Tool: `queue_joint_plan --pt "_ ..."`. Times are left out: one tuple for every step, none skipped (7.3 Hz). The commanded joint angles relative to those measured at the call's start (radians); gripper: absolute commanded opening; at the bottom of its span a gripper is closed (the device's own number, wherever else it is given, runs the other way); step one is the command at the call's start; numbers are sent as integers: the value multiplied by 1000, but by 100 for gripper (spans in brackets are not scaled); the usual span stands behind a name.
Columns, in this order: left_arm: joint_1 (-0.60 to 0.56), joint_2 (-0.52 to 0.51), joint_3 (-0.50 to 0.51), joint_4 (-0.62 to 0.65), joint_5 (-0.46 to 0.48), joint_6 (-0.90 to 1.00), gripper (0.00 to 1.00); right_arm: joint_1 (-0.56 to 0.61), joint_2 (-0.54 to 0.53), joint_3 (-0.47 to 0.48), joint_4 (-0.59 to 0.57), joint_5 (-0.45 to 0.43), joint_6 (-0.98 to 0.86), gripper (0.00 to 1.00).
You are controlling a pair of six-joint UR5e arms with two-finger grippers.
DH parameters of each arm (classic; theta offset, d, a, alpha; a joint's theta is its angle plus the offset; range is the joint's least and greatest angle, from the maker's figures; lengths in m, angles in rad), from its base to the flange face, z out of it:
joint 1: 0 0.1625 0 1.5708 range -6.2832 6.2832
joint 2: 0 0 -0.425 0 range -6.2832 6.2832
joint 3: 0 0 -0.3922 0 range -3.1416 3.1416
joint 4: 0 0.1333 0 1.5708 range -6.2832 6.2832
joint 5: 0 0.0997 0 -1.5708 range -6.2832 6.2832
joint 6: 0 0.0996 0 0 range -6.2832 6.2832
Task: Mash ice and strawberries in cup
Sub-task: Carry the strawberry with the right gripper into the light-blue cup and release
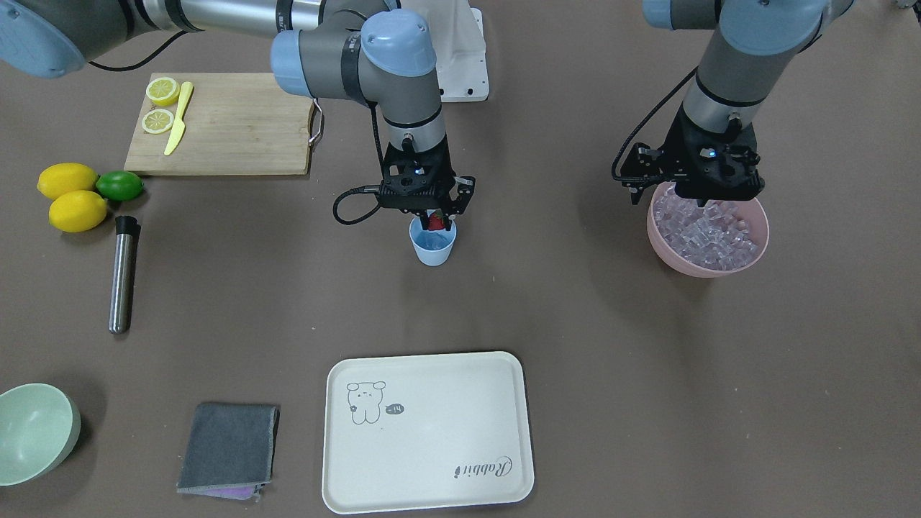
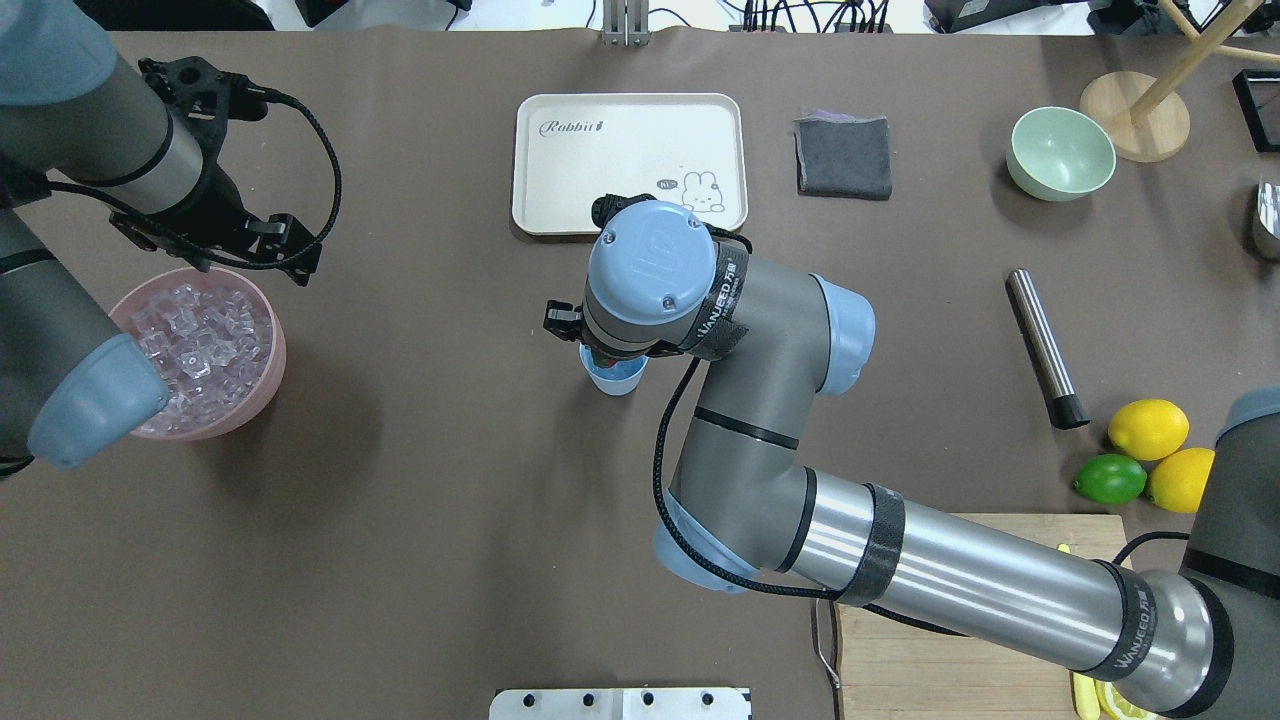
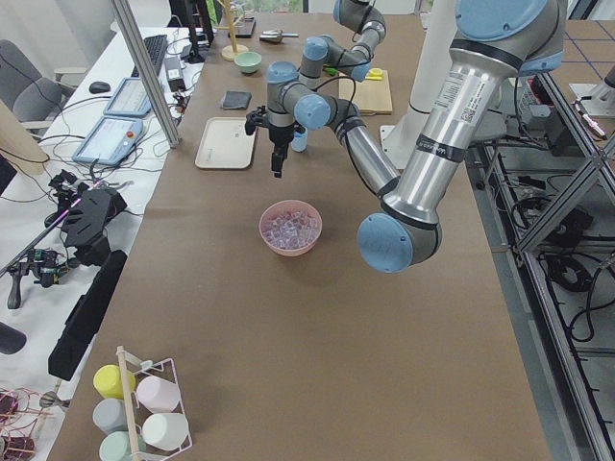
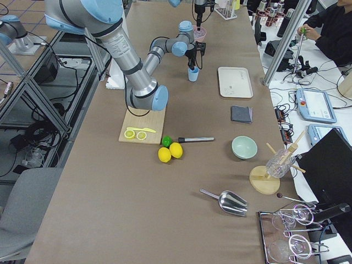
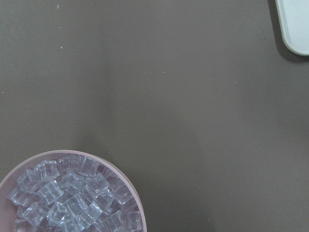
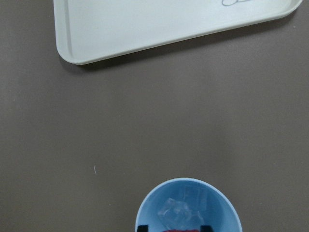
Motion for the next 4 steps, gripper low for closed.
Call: queue_joint_plan --pt "-1 -3 1 0 0 0 97 16 6 3 -1 0 -4 100" --pt "-2 0 -2 0 2 0 97 32 4 18 -13 9 -4 100" --pt "-9 2 -6 0 2 -2 97 61 -9 46 -41 58 -7 100" --pt "-18 2 -6 2 2 0 97 89 -20 102 -125 100 -24 100"
